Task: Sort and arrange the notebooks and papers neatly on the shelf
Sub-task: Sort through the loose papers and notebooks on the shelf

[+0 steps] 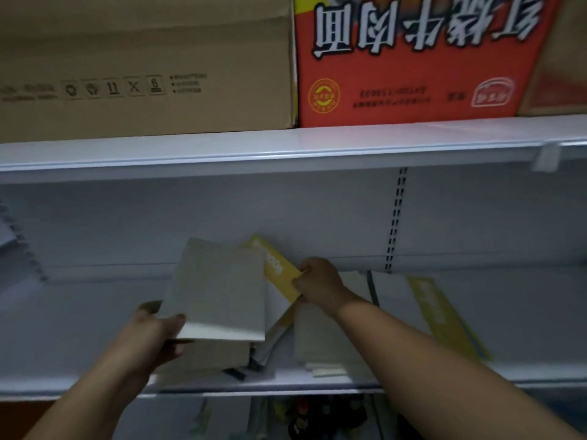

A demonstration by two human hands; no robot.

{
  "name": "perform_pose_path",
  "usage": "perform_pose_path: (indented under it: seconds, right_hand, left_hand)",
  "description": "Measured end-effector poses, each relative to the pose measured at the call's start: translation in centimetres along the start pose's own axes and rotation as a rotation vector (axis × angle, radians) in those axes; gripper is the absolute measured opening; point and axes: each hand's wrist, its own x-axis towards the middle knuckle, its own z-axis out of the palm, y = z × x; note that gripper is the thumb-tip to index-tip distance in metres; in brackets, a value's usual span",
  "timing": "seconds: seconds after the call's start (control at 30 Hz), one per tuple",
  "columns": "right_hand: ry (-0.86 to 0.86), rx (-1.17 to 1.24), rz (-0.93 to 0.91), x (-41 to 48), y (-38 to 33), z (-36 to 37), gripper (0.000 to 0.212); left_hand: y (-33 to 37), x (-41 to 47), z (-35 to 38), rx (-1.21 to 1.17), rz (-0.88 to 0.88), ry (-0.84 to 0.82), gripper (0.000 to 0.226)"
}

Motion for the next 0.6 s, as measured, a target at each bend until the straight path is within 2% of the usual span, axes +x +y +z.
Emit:
perform_pose_path:
  seconds: [0.1,0.17,0.23,0.27,0.33,0.4,0.5,0.6]
  right_hand:
    - [0.196,0.243,0.191,-2.4,3.7,-6.0,0.013]
    - [0.304,0.315,0.305,-4.2,6.6,-9.9,0.011]
    - [0.357,0.248,0.386,-6.2,9.5,-13.3,0.024]
    - [0.365,0.104,0.406,-7.2,10.9,-14.5,0.028]
    - [0.309,-0.26,0.446,-8.9,13.4,-16.0,0.032]
    - [0.214,-0.494,0.486,-10.0,14.6,-16.0,0.038]
    - [0.232,-0.627,0.447,-10.3,14.2,-15.8,0.054]
    - [0.213,-0.596,0.326,-9.4,11.1,-14.3,0.052]
  left_hand:
    - [0.5,0.5,6.1,-0.048,0.04,-0.098,0.026]
    - [0.2,0.5,9.9,-0.082,0.025,-0.182,0.025]
    - [-0.5,0.1,13.1,-0.103,-0.009,-0.289,0.023]
    - [-1.0,-0.2,14.4,-0.078,-0.021,-0.329,0.023]
    - [-2.0,-0.6,16.0,0.109,-0.001,-0.343,0.025]
    - [-2.2,-0.6,15.9,0.388,0.059,-0.345,0.035]
    - [-1.1,0.8,13.2,0.885,0.244,-0.292,0.043]
    - [-0.3,2.7,8.1,1.04,0.25,-0.125,0.053]
